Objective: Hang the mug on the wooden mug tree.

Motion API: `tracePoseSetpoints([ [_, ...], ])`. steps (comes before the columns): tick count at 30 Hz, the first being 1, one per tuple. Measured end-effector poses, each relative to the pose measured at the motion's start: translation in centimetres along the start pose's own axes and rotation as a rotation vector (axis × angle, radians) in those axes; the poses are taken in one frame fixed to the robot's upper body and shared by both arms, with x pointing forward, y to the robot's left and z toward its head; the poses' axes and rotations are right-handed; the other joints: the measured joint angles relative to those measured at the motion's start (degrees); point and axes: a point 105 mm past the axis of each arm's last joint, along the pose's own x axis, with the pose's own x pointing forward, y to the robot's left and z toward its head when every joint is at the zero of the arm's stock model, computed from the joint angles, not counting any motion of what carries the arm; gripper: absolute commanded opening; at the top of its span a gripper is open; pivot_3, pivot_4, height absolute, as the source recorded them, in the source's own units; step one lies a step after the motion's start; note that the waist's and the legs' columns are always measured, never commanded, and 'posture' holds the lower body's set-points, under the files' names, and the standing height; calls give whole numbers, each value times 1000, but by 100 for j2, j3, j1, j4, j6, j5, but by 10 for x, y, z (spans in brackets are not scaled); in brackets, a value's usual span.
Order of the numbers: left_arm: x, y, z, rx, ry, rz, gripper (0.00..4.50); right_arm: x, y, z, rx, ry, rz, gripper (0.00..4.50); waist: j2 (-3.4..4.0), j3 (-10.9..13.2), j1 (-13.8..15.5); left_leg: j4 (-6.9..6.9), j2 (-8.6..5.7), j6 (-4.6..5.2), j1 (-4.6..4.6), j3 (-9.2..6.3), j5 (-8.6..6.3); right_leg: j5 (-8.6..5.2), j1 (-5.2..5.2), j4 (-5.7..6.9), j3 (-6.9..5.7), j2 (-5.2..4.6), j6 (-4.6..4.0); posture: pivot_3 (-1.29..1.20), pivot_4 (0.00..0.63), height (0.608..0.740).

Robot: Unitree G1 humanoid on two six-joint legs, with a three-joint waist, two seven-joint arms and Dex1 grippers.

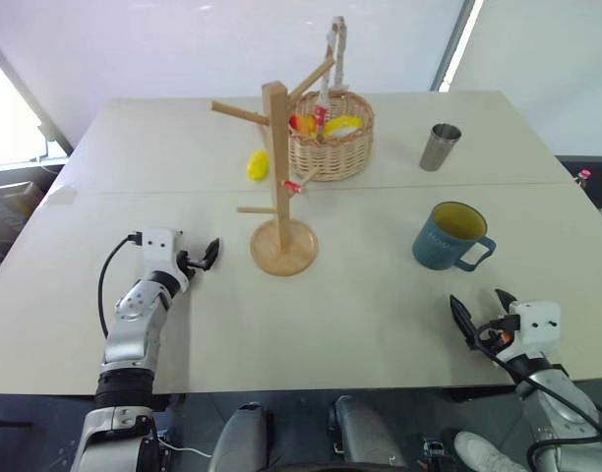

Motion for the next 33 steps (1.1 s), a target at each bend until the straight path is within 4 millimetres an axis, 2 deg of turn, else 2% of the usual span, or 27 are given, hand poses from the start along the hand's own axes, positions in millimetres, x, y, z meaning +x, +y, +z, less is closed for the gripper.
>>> tracePoseSetpoints([
  [12,-7,-1,-1,-13,14,11,4500,5,-1,1,-13,-24,-2,4419,-2,0,-24,0,0,0,1,0,0,0,0,0,0,0,0,0,150,740],
  [18,-28,-18,-3,-21,14,-157,4500,5,1,1,-9,-28,-13,4419,-4,0,-35,-1,3,0,-2,0,0,0,-2,-2,1,0,-1,0,150,740],
  [22,-52,-53,-2,4,34,-430,4500,6,0,1,-22,-26,-29,4419,-4,1,-33,-1,4,-1,-2,1,0,-2,-1,-6,3,-2,-5,0,150,740],
  [27,-80,-117,1,29,53,-822,4500,14,4,5,15,-54,-62,4419,0,2,-31,-1,6,0,-4,2,0,-11,-2,-6,5,-2,-21,0,150,740],
  [29,-85,-134,5,39,36,-908,4500,18,5,8,24,-66,-77,4419,9,1,-29,-1,5,0,-4,3,0,-11,-3,-6,5,-2,-21,0,150,740],
  [33,-84,-154,12,38,0,-979,4500,30,2,23,43,-122,-132,4419,9,1,-33,-1,6,1,-8,3,0,-3,-8,-5,5,3,-6,0,150,740],
])
